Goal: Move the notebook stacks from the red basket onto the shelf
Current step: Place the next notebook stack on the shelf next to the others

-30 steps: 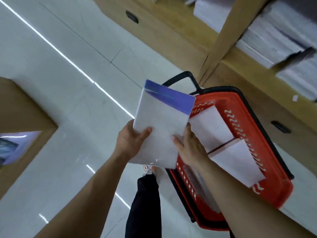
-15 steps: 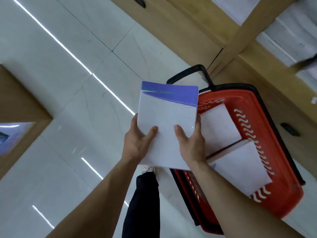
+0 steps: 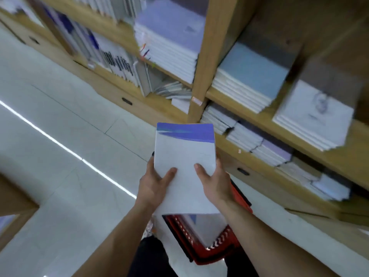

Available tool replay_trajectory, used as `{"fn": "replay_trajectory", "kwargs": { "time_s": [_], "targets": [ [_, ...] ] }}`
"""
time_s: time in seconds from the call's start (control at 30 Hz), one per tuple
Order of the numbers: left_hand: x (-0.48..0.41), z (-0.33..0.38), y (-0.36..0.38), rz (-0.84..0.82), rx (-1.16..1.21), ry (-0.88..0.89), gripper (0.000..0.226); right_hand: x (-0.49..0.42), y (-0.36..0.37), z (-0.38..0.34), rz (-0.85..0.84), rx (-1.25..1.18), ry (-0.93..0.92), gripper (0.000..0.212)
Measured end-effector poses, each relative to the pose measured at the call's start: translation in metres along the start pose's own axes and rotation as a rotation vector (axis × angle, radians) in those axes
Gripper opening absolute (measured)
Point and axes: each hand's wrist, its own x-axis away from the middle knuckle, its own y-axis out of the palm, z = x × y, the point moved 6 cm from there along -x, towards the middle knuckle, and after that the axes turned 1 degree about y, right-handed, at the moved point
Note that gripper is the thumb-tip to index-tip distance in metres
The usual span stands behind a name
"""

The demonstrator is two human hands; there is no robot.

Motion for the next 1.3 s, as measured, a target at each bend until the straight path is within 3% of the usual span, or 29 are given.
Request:
{"fn": "replay_trajectory", "kwargs": {
  "time_s": [0.3, 0.43, 0.63, 0.83, 0.93, 1.07, 1.3],
  "targets": [
    [0.036, 0.165, 0.023, -0.142, -0.058, 0.195, 0.057, 0.052, -0.137, -0.073, 0.290, -0.066, -0.108, 0.045],
    [0.013, 0.225, 0.043, -0.162, -0.034, 0.284, 0.049, 0.025, -0.175, -0.096, 0.323, -0.118, -0.143, 0.048],
    [-0.040, 0.281, 0.075, -0.176, 0.003, 0.367, 0.061, -0.040, -0.212, -0.123, 0.355, -0.126, -0.162, 0.049],
    [-0.079, 0.296, 0.098, -0.244, 0.000, 0.264, 0.047, -0.087, -0.216, -0.118, 0.367, -0.232, -0.097, 0.053],
    [-0.078, 0.284, 0.093, -0.274, -0.009, 0.247, 0.050, -0.089, -0.215, -0.116, 0.350, -0.248, -0.085, 0.049],
    [-0.065, 0.265, 0.078, -0.197, -0.063, 0.234, 0.045, -0.075, -0.210, -0.111, 0.338, -0.255, -0.066, 0.044],
    [-0.055, 0.281, 0.074, -0.080, -0.016, 0.430, 0.027, -0.072, -0.206, -0.122, 0.427, -0.272, -0.095, 0.037]
  ]
}}
